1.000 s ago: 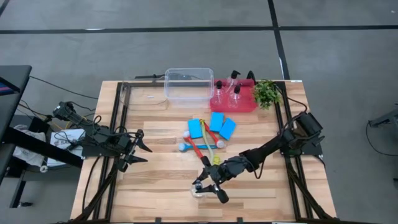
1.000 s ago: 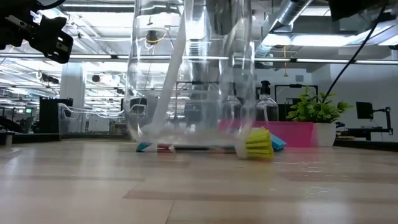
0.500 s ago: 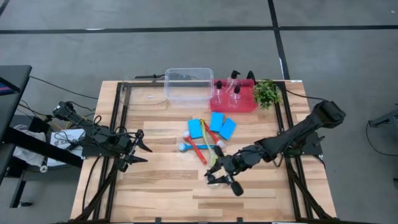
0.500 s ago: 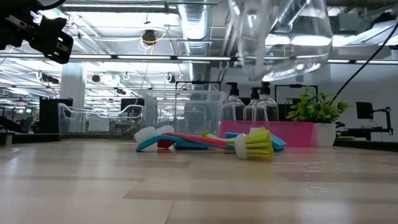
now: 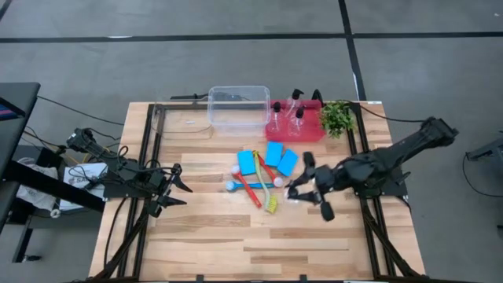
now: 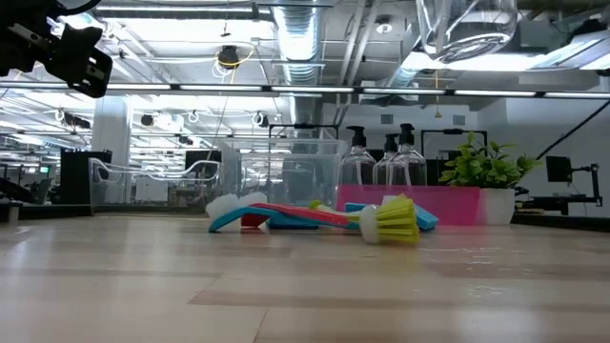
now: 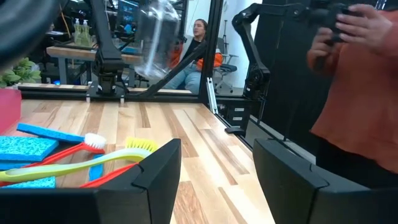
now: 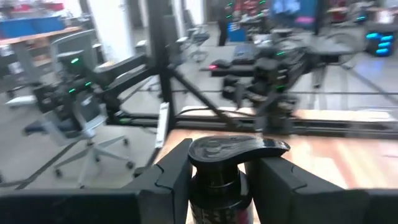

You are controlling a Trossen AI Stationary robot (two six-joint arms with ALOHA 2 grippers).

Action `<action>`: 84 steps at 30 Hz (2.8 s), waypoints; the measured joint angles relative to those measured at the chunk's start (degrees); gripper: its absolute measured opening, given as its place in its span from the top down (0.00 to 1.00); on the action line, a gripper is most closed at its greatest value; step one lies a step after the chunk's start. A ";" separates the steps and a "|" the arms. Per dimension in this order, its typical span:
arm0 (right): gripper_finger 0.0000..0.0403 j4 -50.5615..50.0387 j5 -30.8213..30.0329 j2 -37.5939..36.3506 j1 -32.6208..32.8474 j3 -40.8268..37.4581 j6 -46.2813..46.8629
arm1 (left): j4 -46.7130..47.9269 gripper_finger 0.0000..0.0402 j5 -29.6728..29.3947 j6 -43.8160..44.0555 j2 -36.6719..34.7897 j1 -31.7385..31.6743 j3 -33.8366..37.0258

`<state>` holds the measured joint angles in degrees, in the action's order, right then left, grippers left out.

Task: Pick & Place Kitchen Sink Supplies
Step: Put the transparent bottle into the red bin

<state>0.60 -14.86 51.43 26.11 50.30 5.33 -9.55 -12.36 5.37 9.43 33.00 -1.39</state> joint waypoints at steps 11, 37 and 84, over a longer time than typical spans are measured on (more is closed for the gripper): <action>0.68 -7.01 -21.30 -11.61 -2.02 0.00 -4.42 | -0.01 0.50 0.00 0.00 0.00 0.00 0.00; 0.66 1.04 -12.82 -4.26 -55.89 0.09 -2.37 | 0.01 0.50 -0.02 0.00 0.00 0.00 0.00; 0.64 21.15 -7.66 5.94 -69.20 -15.41 8.75 | 0.01 0.50 -0.01 0.00 0.00 0.01 0.00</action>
<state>21.74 -22.52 57.37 -43.09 34.89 14.09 -9.54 -12.37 5.37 9.43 33.00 -1.39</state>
